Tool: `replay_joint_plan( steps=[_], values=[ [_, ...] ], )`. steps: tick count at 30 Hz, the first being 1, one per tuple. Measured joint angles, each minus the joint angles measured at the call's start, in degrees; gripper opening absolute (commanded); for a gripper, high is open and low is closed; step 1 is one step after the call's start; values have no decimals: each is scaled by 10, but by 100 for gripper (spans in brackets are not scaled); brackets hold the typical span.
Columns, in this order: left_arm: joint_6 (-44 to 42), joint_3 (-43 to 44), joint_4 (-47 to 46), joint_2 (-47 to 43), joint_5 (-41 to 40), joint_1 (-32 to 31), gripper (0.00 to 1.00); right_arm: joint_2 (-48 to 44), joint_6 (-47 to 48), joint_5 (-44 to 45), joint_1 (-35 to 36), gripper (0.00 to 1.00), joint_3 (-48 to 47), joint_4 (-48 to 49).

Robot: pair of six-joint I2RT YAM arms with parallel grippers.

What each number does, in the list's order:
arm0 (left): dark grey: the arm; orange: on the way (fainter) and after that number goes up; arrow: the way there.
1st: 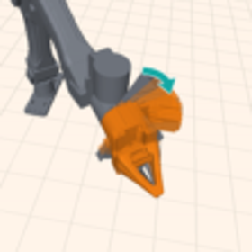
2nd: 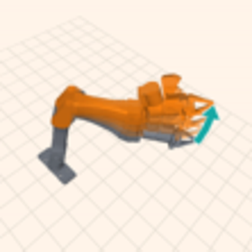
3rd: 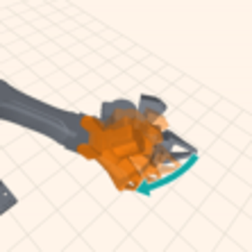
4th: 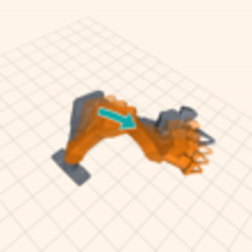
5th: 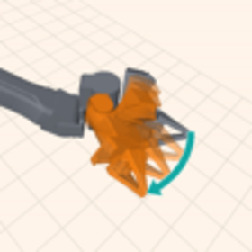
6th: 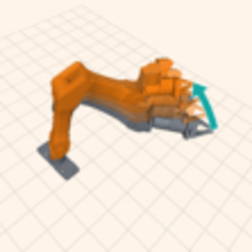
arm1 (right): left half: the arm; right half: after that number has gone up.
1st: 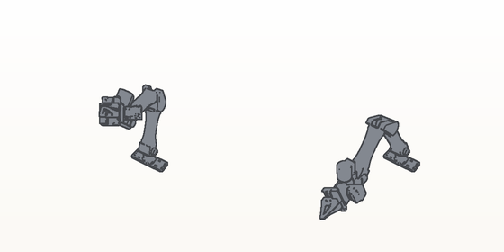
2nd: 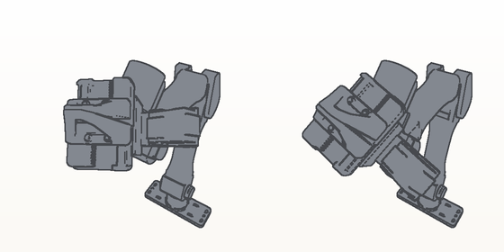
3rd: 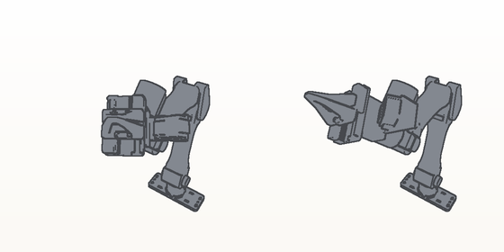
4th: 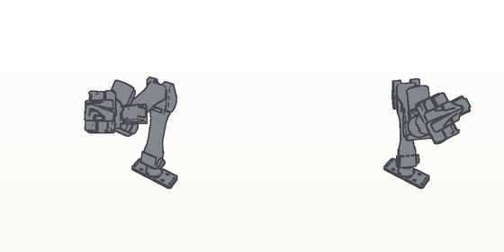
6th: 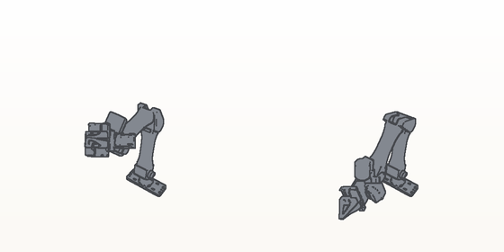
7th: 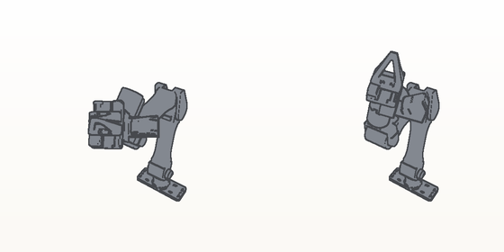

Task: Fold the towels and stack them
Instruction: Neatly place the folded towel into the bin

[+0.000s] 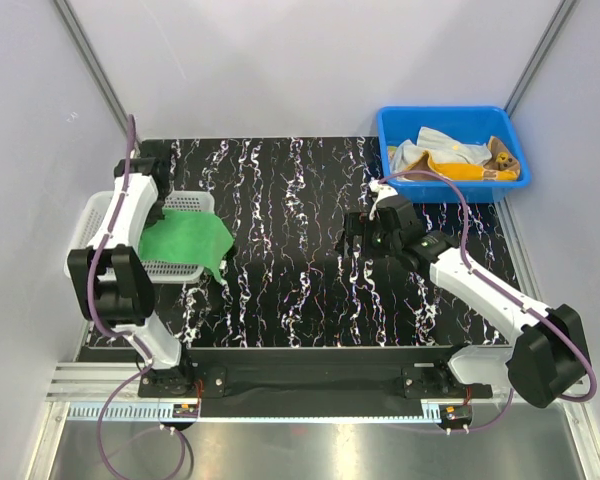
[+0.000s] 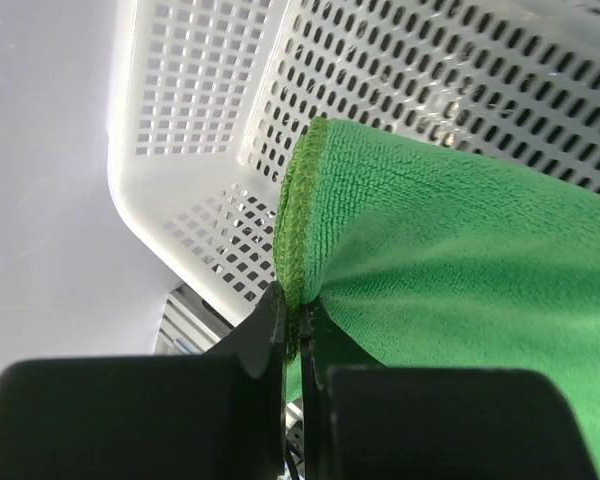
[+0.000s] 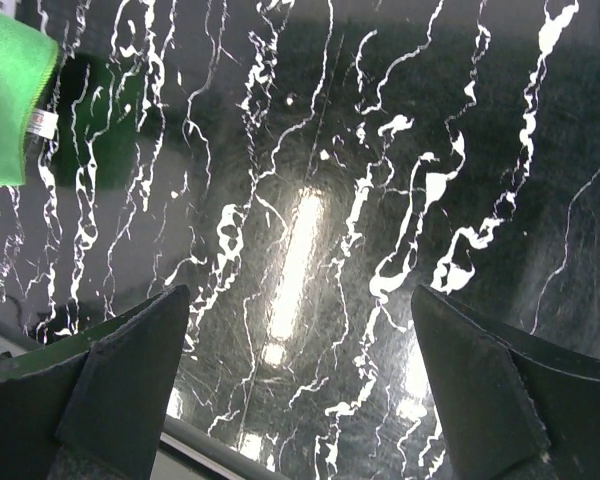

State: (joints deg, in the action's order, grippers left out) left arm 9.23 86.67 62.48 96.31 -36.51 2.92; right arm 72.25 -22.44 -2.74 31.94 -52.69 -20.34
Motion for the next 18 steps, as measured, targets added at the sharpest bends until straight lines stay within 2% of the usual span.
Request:
replay_joint_plan(
  steps=[18],
  values=[
    [-28,-32,-137,59,-17,88,0,-19,27,-12,0,100,31,42]
  ],
)
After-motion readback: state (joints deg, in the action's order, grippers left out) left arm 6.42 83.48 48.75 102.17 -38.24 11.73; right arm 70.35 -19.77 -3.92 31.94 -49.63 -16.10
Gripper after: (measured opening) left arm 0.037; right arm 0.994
